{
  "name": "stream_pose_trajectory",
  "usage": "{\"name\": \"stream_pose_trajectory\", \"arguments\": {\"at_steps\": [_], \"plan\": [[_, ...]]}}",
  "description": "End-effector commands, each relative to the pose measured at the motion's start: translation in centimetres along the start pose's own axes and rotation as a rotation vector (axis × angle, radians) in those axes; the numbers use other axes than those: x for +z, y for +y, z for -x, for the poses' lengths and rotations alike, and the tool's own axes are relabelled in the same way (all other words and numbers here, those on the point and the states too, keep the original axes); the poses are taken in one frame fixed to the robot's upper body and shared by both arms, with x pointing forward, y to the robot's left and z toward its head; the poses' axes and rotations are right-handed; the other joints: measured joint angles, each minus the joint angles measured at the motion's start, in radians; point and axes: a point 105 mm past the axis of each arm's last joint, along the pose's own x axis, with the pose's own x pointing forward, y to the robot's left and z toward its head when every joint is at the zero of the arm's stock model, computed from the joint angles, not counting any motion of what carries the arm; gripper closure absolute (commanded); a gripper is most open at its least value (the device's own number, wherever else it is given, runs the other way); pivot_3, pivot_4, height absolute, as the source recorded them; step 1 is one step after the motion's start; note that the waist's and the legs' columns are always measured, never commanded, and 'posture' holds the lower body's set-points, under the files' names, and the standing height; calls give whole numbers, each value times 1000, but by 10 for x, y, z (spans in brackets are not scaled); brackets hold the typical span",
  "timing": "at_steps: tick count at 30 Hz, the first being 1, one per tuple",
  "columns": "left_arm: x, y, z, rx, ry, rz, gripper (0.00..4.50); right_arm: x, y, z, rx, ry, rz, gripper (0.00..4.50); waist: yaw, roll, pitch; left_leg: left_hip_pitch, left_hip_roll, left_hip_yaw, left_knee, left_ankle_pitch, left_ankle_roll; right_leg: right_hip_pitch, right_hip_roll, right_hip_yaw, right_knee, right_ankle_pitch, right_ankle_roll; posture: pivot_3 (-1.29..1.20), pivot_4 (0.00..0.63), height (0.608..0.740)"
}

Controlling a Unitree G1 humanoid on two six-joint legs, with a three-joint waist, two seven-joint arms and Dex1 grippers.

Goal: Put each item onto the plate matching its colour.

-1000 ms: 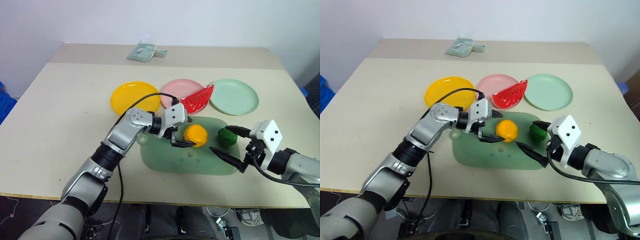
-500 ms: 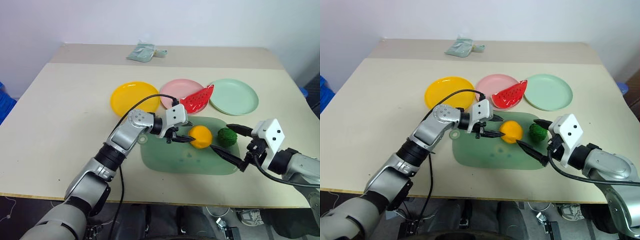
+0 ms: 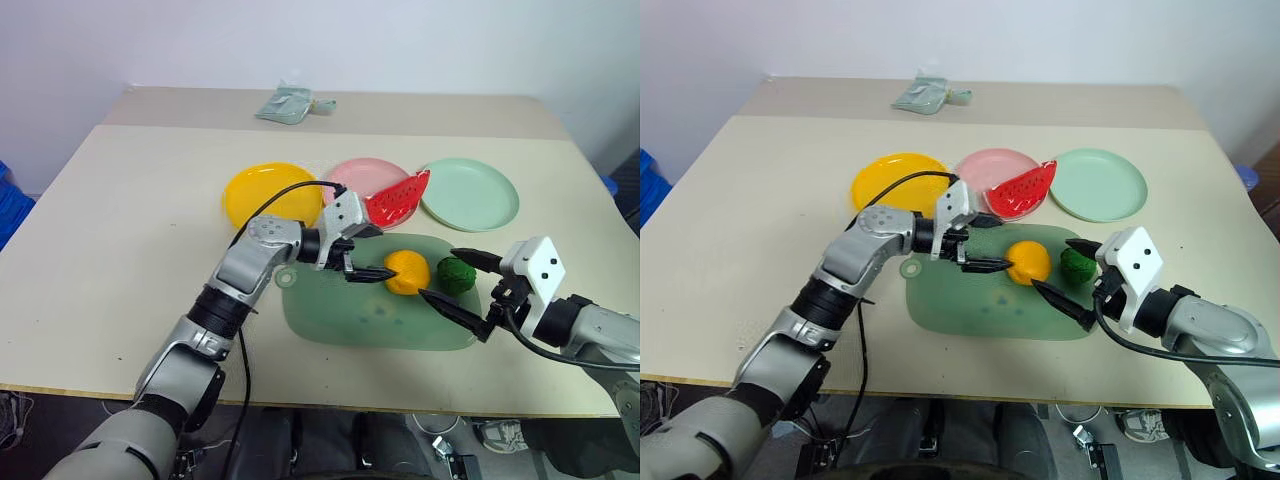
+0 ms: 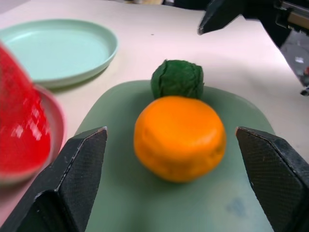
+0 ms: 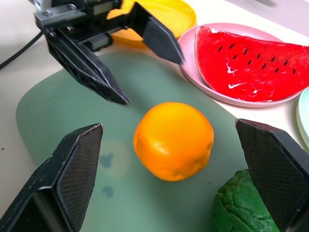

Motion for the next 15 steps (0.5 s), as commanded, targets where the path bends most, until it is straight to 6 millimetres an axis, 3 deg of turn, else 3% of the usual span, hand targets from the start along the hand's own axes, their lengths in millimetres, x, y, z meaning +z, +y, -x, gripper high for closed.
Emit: {"name": "stream_pose_trajectory", "arguments": {"at_steps": [1, 13, 15], "plan": [[6, -3, -14, -36, 3, -73, 39, 8, 1, 5, -14, -22, 31, 0, -1, 0, 0, 0, 0, 0, 0, 0, 0, 0, 0, 0, 0, 0, 0, 0, 150, 740], [-11, -10, -31, -103, 79, -107, 39, 4, 5, 12, -48, -13, 19, 0, -1, 0, 0, 0, 0, 0, 0, -2, 3, 0, 0, 0, 0, 0, 0, 0, 150, 740], [-10, -10, -32, -98, 52, -78, 563, 4, 6, 11, -49, -15, 19, 0, 0, 0, 0, 0, 0, 0, 0, -2, 3, 0, 0, 0, 0, 0, 0, 0, 150, 740]]}}
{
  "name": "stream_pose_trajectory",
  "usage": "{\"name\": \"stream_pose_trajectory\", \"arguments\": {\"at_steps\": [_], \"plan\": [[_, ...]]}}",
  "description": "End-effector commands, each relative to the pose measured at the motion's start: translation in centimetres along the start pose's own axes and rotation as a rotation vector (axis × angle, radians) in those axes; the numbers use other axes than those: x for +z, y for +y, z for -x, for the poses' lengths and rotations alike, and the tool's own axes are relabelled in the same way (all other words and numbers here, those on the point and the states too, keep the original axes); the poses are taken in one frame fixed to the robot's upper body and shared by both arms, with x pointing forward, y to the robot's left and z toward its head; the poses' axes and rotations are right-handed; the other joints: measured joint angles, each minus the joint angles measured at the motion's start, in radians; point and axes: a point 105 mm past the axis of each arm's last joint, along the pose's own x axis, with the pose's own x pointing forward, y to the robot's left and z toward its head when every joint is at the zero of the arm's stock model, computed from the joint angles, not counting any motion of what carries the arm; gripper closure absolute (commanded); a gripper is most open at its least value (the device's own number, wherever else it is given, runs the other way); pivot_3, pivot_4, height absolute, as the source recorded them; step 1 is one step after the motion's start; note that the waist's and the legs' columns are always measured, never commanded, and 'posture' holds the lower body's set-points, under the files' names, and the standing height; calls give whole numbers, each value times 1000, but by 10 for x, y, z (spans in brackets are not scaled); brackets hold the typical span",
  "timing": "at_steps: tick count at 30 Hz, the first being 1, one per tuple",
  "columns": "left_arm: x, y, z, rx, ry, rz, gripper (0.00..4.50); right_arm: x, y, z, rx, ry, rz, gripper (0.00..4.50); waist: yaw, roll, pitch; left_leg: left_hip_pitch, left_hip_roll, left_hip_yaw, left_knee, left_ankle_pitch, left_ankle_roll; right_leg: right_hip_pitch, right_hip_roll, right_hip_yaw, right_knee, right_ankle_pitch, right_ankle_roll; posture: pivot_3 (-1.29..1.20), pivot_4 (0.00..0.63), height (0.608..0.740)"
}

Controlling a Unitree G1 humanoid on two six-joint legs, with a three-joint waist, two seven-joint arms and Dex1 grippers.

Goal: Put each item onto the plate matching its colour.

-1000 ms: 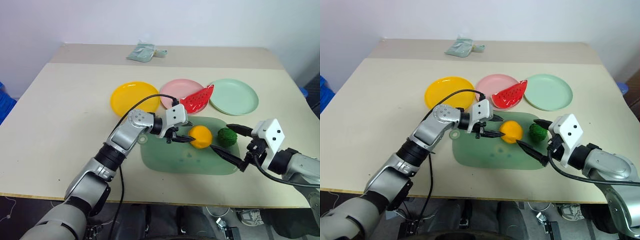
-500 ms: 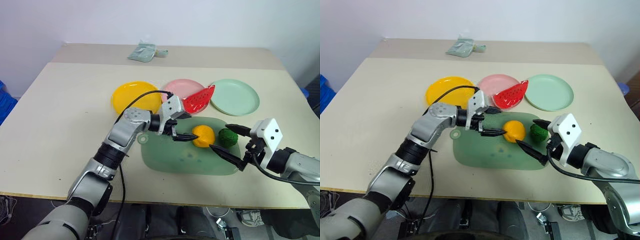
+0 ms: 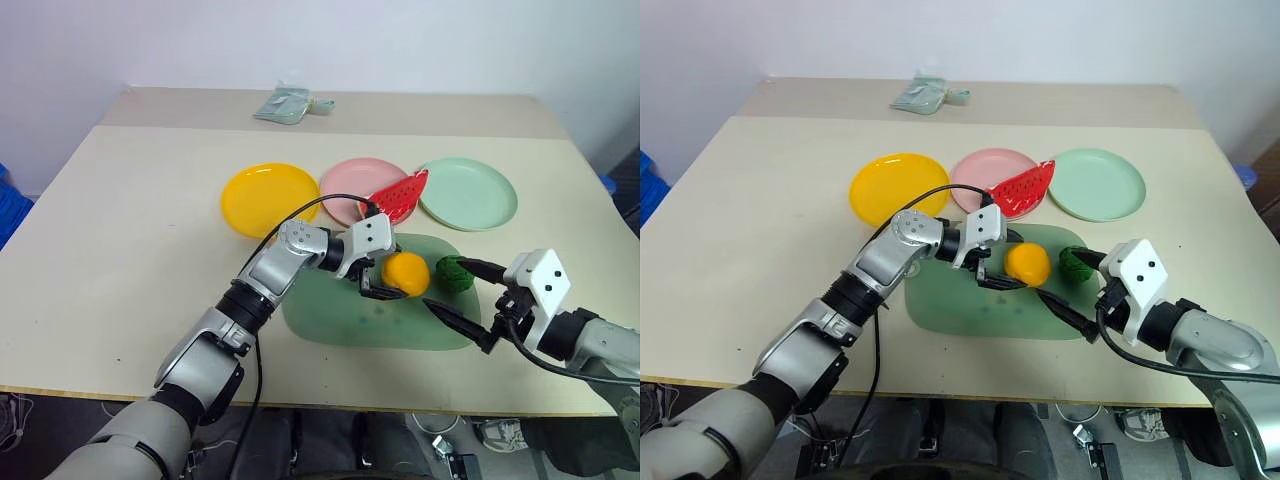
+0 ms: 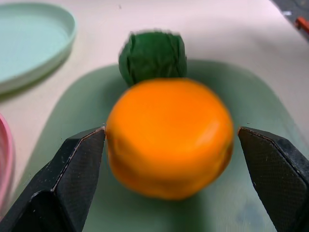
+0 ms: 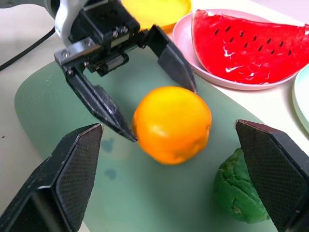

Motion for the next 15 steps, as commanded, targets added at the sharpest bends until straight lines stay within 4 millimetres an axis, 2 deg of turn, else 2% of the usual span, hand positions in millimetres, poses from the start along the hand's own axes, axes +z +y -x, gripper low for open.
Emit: {"name": "stream_pose_trajectory", "arguments": {"at_steps": [1, 3, 7, 10, 12, 15], "plan": [[13, 3, -1, 3, -42, -14, 869, 13, 1, 4, -15, -44, 38, 0, 0, 0, 0, 0, 0, 0, 0, 0, 0, 0, 0, 0, 0, 0, 0, 0, 150, 740], [11, 3, -1, 12, -36, -17, 1412, 13, 1, 4, -14, -45, 38, 0, 0, 0, 0, 0, 0, 0, 0, 0, 0, 0, 0, 0, 0, 0, 0, 0, 150, 740], [13, 11, 8, 70, -51, -5, 1456, 13, 0, 4, -12, -42, 39, 0, -1, 0, 0, 0, 0, 0, 0, 0, 0, 0, 0, 0, 0, 0, 0, 0, 150, 740], [17, 22, 27, 155, -74, 10, 1456, 12, -3, 7, -19, -32, 45, 0, -1, 0, 0, 0, 0, 0, 0, 0, 0, 0, 0, 0, 0, 0, 0, 0, 150, 740], [23, 33, 49, 245, -113, 23, 1456, 11, -6, 10, -31, -25, 48, 0, -4, 0, 0, 0, 0, 0, 0, 0, 0, 0, 0, 0, 0, 0, 0, 0, 150, 740], [32, 52, 95, 428, -179, 88, 1456, 9, -9, 13, -37, -14, 53, 0, -4, 0, 0, 0, 1, 0, 0, 0, -1, -1, 0, 0, 1, 0, 0, 0, 150, 740]]}}
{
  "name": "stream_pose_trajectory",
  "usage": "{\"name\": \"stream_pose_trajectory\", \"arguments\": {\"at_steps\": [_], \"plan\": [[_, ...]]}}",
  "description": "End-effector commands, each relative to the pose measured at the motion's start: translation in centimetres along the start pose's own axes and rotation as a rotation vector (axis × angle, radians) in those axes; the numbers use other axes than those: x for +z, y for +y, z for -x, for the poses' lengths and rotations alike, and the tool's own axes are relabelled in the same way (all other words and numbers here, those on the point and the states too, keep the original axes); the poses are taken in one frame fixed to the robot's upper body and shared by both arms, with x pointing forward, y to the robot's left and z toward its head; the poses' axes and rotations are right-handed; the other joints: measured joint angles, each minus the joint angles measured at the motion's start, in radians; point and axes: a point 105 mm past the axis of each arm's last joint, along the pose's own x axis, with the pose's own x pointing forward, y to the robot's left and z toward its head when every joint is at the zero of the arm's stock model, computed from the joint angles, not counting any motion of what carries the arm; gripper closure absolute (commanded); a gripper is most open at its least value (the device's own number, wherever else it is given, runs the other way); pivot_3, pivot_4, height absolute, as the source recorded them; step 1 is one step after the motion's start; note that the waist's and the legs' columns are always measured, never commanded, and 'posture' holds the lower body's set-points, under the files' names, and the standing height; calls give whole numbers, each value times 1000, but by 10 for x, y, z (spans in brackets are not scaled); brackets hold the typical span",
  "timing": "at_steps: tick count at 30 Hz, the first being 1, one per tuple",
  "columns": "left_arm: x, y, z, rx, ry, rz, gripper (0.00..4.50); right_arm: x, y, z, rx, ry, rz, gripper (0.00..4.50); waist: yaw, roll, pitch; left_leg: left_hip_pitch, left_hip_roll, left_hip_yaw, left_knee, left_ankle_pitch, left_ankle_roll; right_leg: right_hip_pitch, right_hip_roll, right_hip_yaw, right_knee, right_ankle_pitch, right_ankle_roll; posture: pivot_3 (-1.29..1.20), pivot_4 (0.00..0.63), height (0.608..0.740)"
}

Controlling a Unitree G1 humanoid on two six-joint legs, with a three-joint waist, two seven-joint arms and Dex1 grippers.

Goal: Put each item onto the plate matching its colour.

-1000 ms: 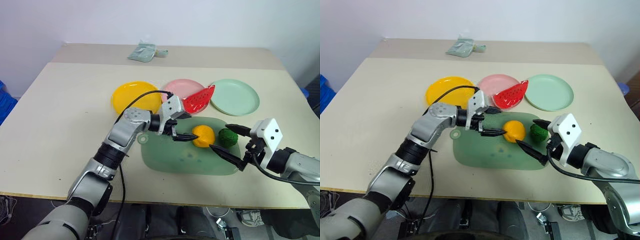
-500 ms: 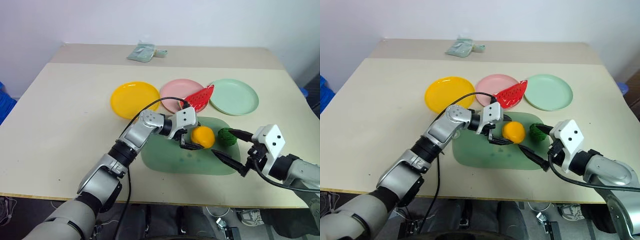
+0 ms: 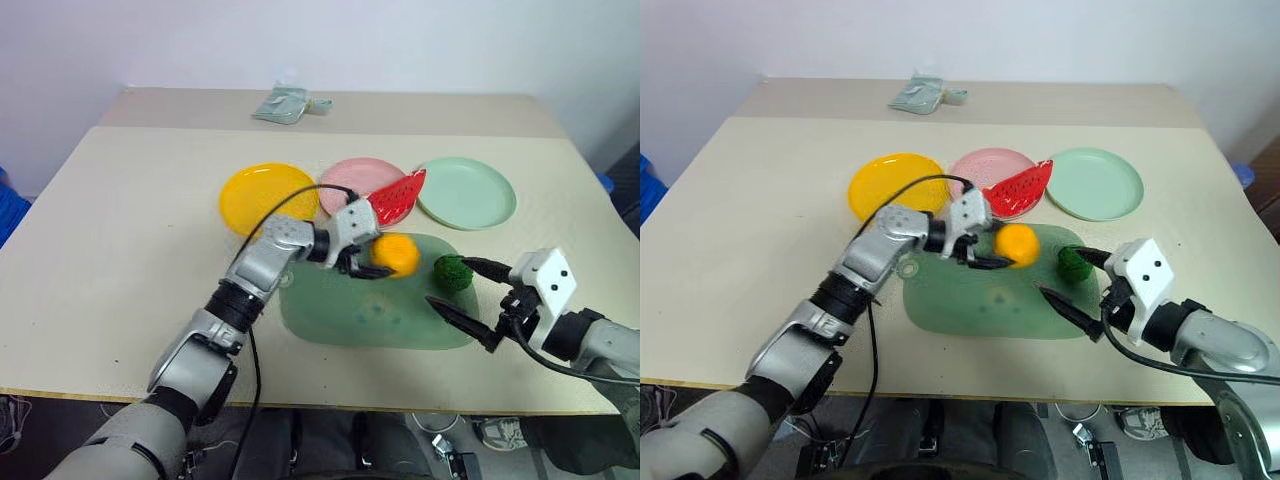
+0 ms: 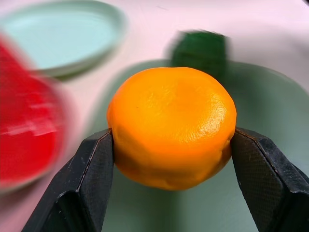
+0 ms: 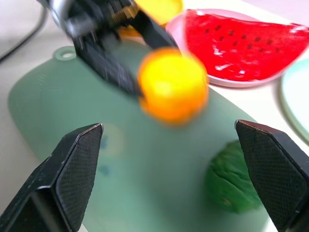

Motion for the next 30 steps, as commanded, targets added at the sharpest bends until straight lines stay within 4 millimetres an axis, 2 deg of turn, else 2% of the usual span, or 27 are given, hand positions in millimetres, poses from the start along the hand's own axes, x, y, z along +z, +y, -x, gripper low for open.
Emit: {"name": "stream_pose_trajectory", "arguments": {"at_steps": [1, 4, 6, 8, 9, 13, 17, 18, 19, 20, 25, 27, 30], "plan": [[31, 33, 44, 209, -118, 23, 1456, 8, -3, 6, -9, -17, 45, 0, 0, 0, 0, 0, 0, 0, 0, 0, 0, 0, 0, 0, 0, 0, 0, 0, 150, 740], [23, 62, 80, 435, -87, 78, 1456, 8, -2, 3, 5, -21, 46, 0, 1, 0, 0, 0, 0, 0, 0, 1, -2, 0, 0, 0, 0, 0, 0, 0, 150, 740], [1, 92, 113, 693, 1, 151, 1456, 11, -1, -6, 16, -45, 46, 0, 1, 0, 0, 0, 0, 0, 0, 2, -3, 0, 0, 0, 0, 0, 0, 0, 150, 740], [-17, 104, 128, 822, 63, 211, 1456, 16, 0, -15, 29, -71, 48, 0, 1, 0, 0, 1, 0, 0, 0, 2, -3, 0, 0, 0, 0, 0, 0, 0, 150, 740], [-23, 105, 129, 839, 78, 234, 1456, 18, 0, -19, 36, -82, 49, 0, 1, 0, 0, 1, 0, 0, 0, 2, -3, 0, 0, 0, 1, 0, 0, 0, 150, 740], [-40, 104, 112, 822, 95, 259, 1456, 24, 14, -38, 119, -118, 55, 0, 12, -1, 0, 0, -2, -1, 0, 2, -4, 0, -1, -1, 1, 0, 0, 0, 150, 740], [-54, 110, 105, 834, 107, 312, 1456, 25, 19, -48, 138, -131, 71, 0, 7, -1, 0, -1, -3, -2, 1, 2, -3, 0, -2, -1, 1, 0, 0, 0, 150, 740], [-56, 110, 104, 834, 110, 317, 456, 26, 20, -49, 139, -134, 73, 0, 4, -1, 0, -1, -3, -1, 1, 2, -4, 0, -1, -1, 1, 0, 0, 0, 150, 740], [-56, 111, 104, 834, 112, 316, 64, 27, 20, -50, 138, -136, 74, 0, 3, -1, 0, -1, -3, -1, 1, 2, -4, 0, -1, -1, 1, 0, 0, 0, 150, 740], [-56, 112, 104, 835, 111, 313, 64, 27, 19, -50, 130, -139, 76, 0, 2, -1, 0, -1, -3, -1, 1, 2, -4, 0, -1, -1, 1, 0, 0, 0, 150, 740], [-27, 114, 117, 825, -34, 290, 64, 26, -4, -36, -9, -95, 79, 0, 2, -1, 0, -1, -3, -1, 0, 2, -4, -1, -1, -1, 1, 0, 0, 0, 150, 740], [-14, 110, 128, 818, -94, 252, 64, 19, -10, -28, -40, -52, 88, 0, 3, -1, 0, -1, -3, -1, 0, 2, -4, -1, -2, -1, 1, 0, 0, 0, 150, 740], [-5, 101, 141, 803, -119, 186, 64, 6, -23, -21, -107, 5, 80, 0, 2, -1, 0, -1, -2, -1, 0, 2, -4, -1, -2, 0, 1, 0, 0, 0, 150, 740]]}}
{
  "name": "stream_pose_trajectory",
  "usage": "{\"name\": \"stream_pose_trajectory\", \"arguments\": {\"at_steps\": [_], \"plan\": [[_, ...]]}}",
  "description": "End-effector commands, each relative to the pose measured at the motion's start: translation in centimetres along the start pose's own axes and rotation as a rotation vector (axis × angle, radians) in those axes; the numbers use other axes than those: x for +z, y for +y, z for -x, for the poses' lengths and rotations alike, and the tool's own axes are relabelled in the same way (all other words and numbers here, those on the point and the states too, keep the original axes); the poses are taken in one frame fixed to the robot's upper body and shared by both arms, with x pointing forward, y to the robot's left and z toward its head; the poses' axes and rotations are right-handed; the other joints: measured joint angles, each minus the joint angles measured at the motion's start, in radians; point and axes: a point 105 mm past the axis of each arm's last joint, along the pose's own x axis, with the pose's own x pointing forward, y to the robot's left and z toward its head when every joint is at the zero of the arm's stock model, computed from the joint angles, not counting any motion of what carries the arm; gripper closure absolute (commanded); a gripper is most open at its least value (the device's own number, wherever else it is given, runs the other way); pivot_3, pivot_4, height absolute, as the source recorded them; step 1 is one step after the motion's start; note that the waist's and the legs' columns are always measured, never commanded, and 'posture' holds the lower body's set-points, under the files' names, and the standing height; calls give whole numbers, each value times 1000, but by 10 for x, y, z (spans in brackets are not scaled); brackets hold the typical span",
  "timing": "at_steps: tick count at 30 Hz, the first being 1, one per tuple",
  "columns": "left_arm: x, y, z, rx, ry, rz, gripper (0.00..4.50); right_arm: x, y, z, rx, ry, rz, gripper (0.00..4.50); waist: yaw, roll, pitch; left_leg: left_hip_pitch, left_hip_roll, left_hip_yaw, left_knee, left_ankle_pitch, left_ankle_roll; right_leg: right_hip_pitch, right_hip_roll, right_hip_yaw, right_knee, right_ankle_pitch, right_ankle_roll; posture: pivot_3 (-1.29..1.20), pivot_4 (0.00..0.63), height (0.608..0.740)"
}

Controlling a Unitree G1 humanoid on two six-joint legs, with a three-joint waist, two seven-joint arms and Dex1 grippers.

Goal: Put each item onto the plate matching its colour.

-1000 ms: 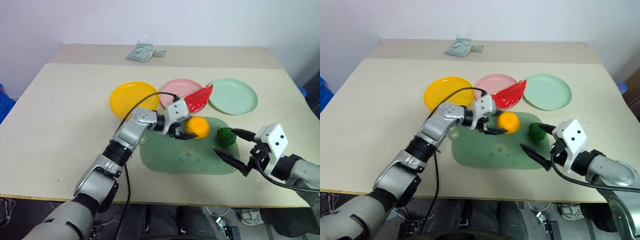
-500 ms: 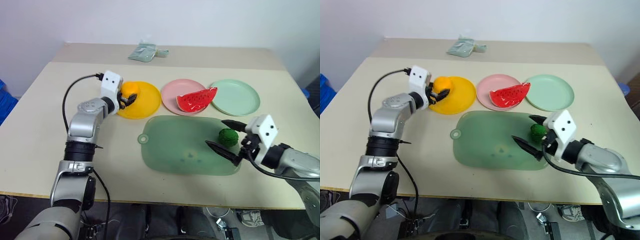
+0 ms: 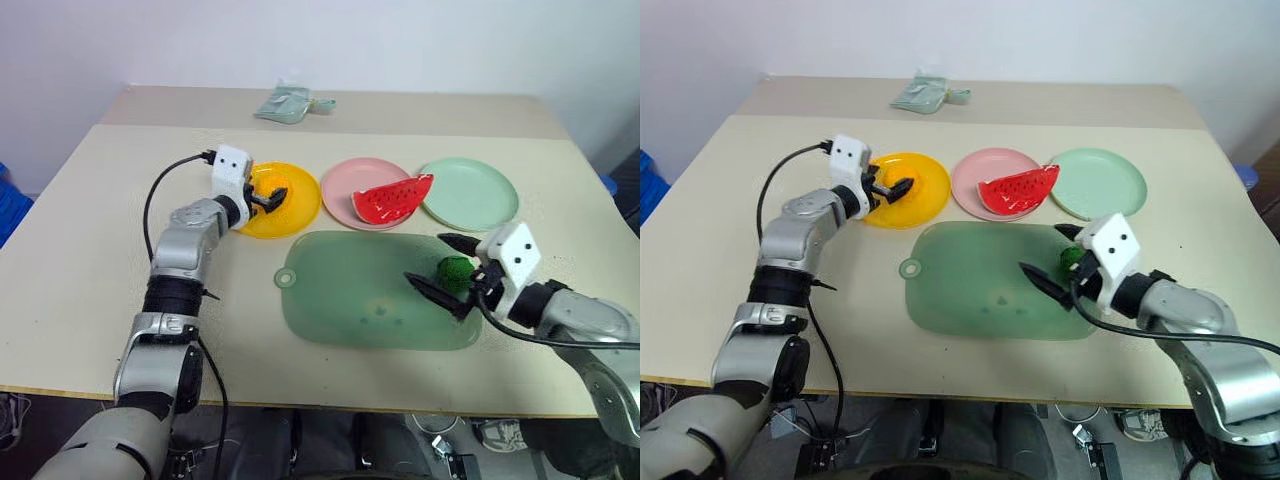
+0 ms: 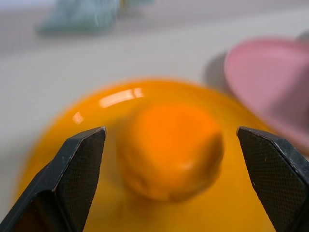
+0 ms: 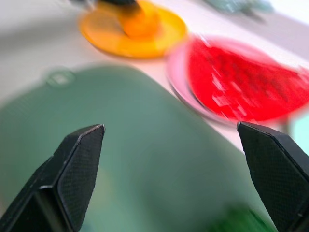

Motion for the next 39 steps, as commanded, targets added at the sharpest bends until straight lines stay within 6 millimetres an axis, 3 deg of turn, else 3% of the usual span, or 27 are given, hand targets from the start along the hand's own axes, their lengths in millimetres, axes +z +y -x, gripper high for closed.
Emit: {"name": "stream_pose_trajectory", "arguments": {"at_steps": [1, 3, 9, 14, 17, 18, 20, 22, 24, 29, 33, 39], "plan": [[25, -5, 21, -61, -104, -75, 64, -4, -17, 9, -97, 27, 23, 0, -2, 0, 0, 0, 0, 0, 0, 0, 0, 0, 0, 0, 0, 0, 0, 0, 150, 740], [26, -15, 29, -130, -109, -108, 64, -9, -21, 11, -116, 43, 7, 0, -3, 0, 0, 1, 0, 0, 0, 0, -1, 0, 0, 1, 0, 0, 0, 0, 150, 740], [1, -116, 76, -713, -41, -139, 64, -39, -33, 3, -176, 150, -18, 0, -6, 1, 0, 1, 0, 0, 0, 0, -1, 1, -1, 1, 0, 0, 0, 0, 150, 740], [-12, -155, 89, -865, -25, -172, 64, -48, -40, -5, -214, 163, -76, 0, -17, 1, -1, 1, 1, 0, 0, 1, -1, 1, 0, 1, 0, 0, 0, 0, 150, 740], [-14, -158, 86, -853, -26, -188, 64, -52, -44, -8, -233, 165, -98, 0, -25, 2, -1, 1, 1, 0, -1, 0, -1, 1, 0, 1, 0, 0, 0, 0, 150, 740], [-14, -158, 85, -849, -25, -186, 22, -53, -45, -9, -236, 167, -106, 255, -25, 2, -1, 1, 1, 0, -1, 0, -1, 1, 0, 1, 0, 0, 0, 0, 150, 740], [-13, -158, 85, -850, -22, -185, 0, -54, -44, -10, -231, 154, -124, 824, -25, 2, -1, 1, 1, 0, -1, 0, -1, 1, 1, 1, 0, 0, 0, 0, 150, 740], [-14, -157, 86, -852, -16, -189, 0, -54, -44, -10, -228, 144, -129, 1882, -25, 2, -1, 1, 1, 0, -1, 0, -1, 1, 1, 1, 0, 0, 0, 0, 150, 740], [-15, -156, 86, -854, -8, -198, 0, -53, -43, -10, -220, 137, -124, 2620, -24, 2, -1, 1, 1, 0, -1, 0, 0, 1, 1, 1, 0, 0, 0, 0, 150, 740], [-17, -153, 82, -808, -7, -198, 0, -34, -52, -16, -247, 55, -70, 2620, -25, 2, -1, 1, 1, 0, -1, 0, 0, 1, 1, 1, -1, 0, 0, 0, 150, 740], [-14, -150, 72, -723, -27, -155, 0, -14, -85, -31, -359, -4, -33, 2620, -30, 2, -1, 2, 1, 1, -1, 0, -1, 1, 1, 1, 0, 0, 0, 0, 150, 740], [-14, -159, 68, -691, -45, -148, 0, -21, -148, -73, -513, 75, -65, 2620, -35, 2, -1, 2, 1, 2, -1, 1, -2, 1, 2, 1, 0, 0, 0, 0, 150, 740]]}}
